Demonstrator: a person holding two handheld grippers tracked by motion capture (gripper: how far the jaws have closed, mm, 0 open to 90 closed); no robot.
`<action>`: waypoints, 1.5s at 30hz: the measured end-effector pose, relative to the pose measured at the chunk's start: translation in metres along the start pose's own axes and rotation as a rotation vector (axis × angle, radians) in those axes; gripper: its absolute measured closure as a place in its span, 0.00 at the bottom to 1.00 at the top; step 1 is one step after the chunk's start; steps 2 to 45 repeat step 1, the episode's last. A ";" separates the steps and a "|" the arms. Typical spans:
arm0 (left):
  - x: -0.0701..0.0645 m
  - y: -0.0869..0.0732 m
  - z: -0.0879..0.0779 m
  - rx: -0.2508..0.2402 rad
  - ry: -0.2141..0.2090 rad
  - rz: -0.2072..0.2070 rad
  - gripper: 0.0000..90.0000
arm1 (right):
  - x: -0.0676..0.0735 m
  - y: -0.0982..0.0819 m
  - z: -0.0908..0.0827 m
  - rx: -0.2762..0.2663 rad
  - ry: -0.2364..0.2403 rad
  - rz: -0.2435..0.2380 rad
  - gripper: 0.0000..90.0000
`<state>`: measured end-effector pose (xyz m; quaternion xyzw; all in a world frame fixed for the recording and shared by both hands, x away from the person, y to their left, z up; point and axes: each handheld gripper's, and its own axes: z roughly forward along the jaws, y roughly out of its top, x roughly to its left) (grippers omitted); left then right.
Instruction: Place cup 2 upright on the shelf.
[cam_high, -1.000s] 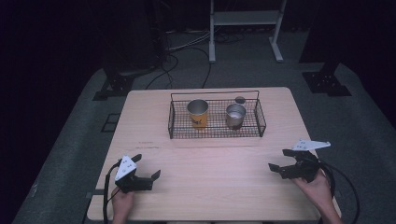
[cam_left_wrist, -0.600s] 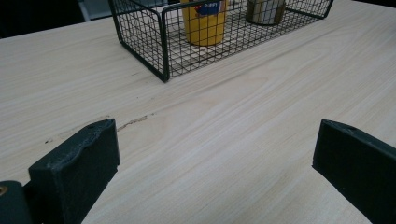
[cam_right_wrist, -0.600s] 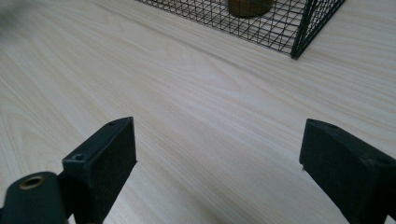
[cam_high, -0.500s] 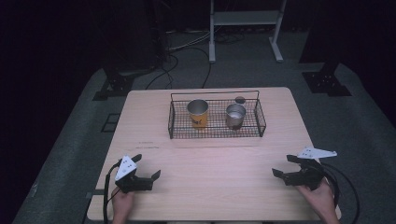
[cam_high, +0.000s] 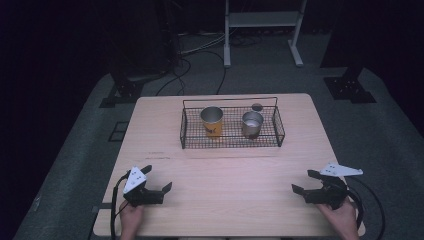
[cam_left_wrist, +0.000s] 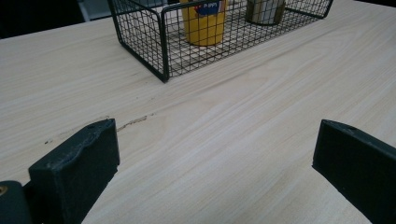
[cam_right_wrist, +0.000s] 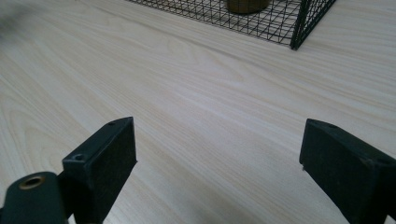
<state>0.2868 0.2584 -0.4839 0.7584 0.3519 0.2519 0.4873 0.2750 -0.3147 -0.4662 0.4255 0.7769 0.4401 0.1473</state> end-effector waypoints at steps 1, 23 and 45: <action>0.000 0.000 0.000 0.000 0.000 0.001 0.00 | 0.000 0.000 0.000 0.000 0.000 0.000 0.11; 0.000 0.000 0.000 0.000 0.000 0.001 0.00 | 0.000 0.000 0.000 0.000 0.000 0.000 0.11; 0.000 0.000 0.000 0.000 0.000 0.001 0.00 | 0.000 0.000 0.000 0.000 0.000 0.000 0.11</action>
